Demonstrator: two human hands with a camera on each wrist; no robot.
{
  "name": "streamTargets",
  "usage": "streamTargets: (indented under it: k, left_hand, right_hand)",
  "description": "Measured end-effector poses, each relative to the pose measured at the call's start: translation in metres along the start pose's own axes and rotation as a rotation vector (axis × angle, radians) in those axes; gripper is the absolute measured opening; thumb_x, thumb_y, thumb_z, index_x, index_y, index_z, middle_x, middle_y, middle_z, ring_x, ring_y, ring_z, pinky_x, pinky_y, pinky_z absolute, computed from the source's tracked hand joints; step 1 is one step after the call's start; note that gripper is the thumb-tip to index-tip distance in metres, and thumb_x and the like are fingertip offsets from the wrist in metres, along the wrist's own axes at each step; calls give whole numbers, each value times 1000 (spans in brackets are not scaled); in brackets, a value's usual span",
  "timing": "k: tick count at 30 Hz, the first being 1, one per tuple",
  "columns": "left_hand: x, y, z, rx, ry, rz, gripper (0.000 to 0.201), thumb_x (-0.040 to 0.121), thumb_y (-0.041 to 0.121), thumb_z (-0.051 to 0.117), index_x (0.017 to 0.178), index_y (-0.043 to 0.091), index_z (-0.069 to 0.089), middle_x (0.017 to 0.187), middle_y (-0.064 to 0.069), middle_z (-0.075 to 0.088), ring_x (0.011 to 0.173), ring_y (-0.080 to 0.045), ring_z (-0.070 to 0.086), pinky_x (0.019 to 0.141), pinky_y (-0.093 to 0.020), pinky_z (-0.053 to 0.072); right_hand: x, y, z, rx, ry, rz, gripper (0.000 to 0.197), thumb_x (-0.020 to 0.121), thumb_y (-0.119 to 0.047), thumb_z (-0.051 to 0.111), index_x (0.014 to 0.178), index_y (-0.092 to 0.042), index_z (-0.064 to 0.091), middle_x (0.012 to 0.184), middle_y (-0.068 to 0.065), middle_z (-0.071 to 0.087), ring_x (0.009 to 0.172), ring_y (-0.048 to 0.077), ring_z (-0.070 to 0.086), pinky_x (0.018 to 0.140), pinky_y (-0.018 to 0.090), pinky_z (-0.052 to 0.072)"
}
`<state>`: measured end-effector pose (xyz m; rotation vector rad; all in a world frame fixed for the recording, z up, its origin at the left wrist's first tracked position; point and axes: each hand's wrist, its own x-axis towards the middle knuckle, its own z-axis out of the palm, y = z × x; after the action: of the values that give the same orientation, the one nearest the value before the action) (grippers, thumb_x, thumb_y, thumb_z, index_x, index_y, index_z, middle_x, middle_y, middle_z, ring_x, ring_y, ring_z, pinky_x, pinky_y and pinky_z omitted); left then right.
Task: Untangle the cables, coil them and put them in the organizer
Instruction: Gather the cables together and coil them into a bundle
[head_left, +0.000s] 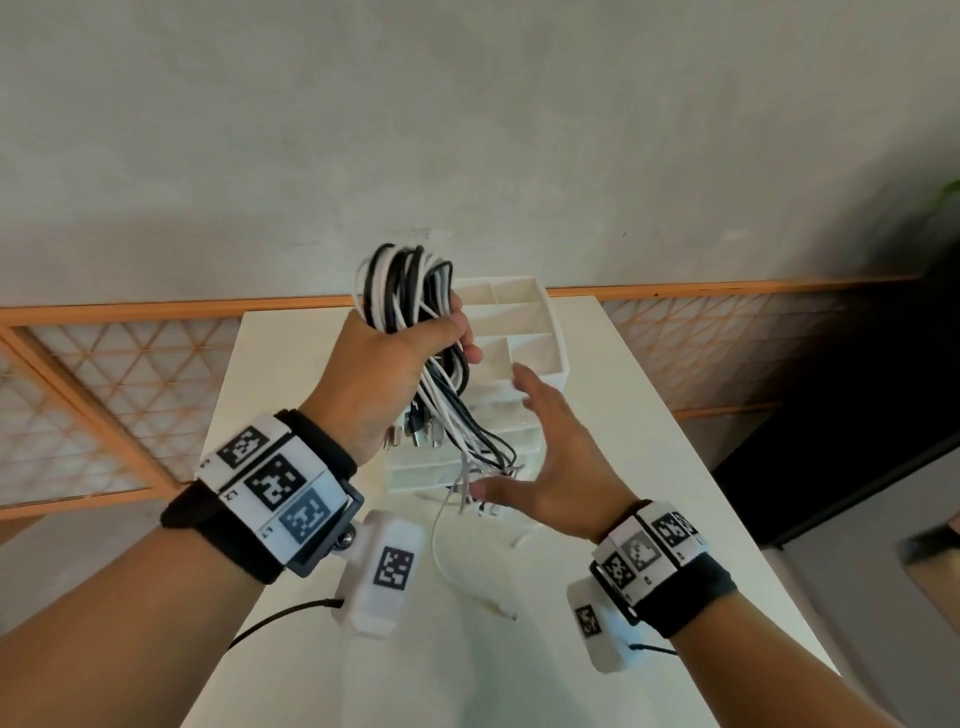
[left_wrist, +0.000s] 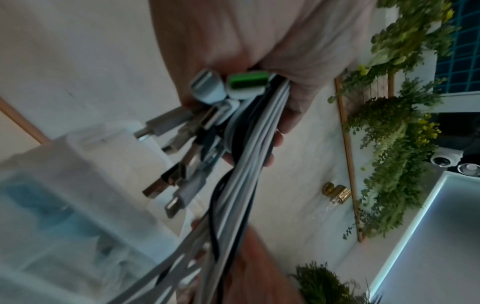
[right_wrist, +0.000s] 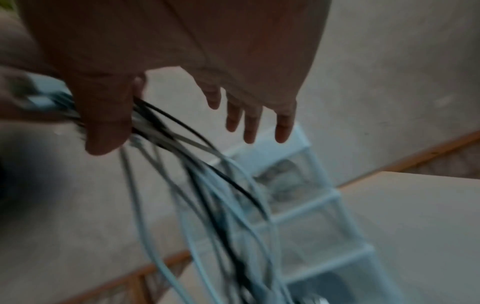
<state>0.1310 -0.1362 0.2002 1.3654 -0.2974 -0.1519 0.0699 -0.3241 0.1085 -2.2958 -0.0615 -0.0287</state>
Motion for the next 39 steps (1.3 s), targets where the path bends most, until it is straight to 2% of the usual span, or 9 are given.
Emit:
streamTargets:
  k: [3,5,11,15,20,26,33,36,39]
  left_hand:
    - [-5,-2,11,40,-31,-24,8,93,-1,60,93,5,66,74,-12,67,79,-33,69,75,-45,54]
    - [-6,0,8,48,-53,-18,9,93,-2,59,92,4,66,74,-13,65,76,-33,67,76,-46,54]
    - [-21,-9,-22,350,-382,-284,9,82,10,69,89,5,69,74,-9,68,75,-24,66,83,-49,53]
    - [-26,-32,-11,651,-469,-370,16,84,29,68,82,13,70,77,-8,73,75,-18,66,89,-47,54]
    - [-29,-44,3,627,-495,-365,27,81,34,79,105,31,67,96,11,74,90,-6,69,90,-29,52]
    - [-28,-53,6,596,-320,-307,41,69,22,73,108,28,63,98,3,73,95,-15,70,92,-43,55]
    - [-15,-41,-11,404,-18,-228,9,83,-1,70,91,2,71,74,-7,76,69,-14,71,72,-27,53]
    - [-15,-47,-6,463,-46,-262,18,89,22,71,102,10,66,74,-1,74,67,-11,72,70,-29,56]
    - [-16,-57,-2,465,-7,-306,72,68,77,65,111,19,60,82,-2,72,77,-18,74,80,-41,59]
  right_hand:
    - [3,-35,15,124,-29,-90,56,78,-35,83,126,-26,57,99,-7,72,93,10,69,87,33,57]
    - [5,-38,25,171,-89,29,20,88,-31,75,92,-12,71,64,3,69,56,17,68,59,35,59]
    - [20,-3,3,-366,-141,123,35,76,-41,77,49,-31,57,49,-12,54,56,7,52,61,23,40]
    - [24,-20,-6,-560,-50,49,13,73,-24,66,66,-28,55,68,-9,58,76,19,57,64,26,41]
    - [24,-32,-6,-512,3,-80,19,78,-22,59,85,-25,41,67,-3,52,63,26,51,55,31,34]
    - [26,-32,-10,-170,143,-216,33,73,0,71,89,-18,48,55,-8,51,44,11,45,44,21,33]
    - [16,-1,-30,76,36,-72,20,97,-35,63,79,-27,60,67,-5,65,63,7,60,66,27,47]
    - [13,-3,-17,80,124,-93,18,103,-30,52,87,-26,59,64,-3,58,60,13,56,63,33,47]
    - [14,-15,-1,-59,268,-191,26,103,-30,44,102,-7,55,67,3,58,58,26,54,56,41,44]
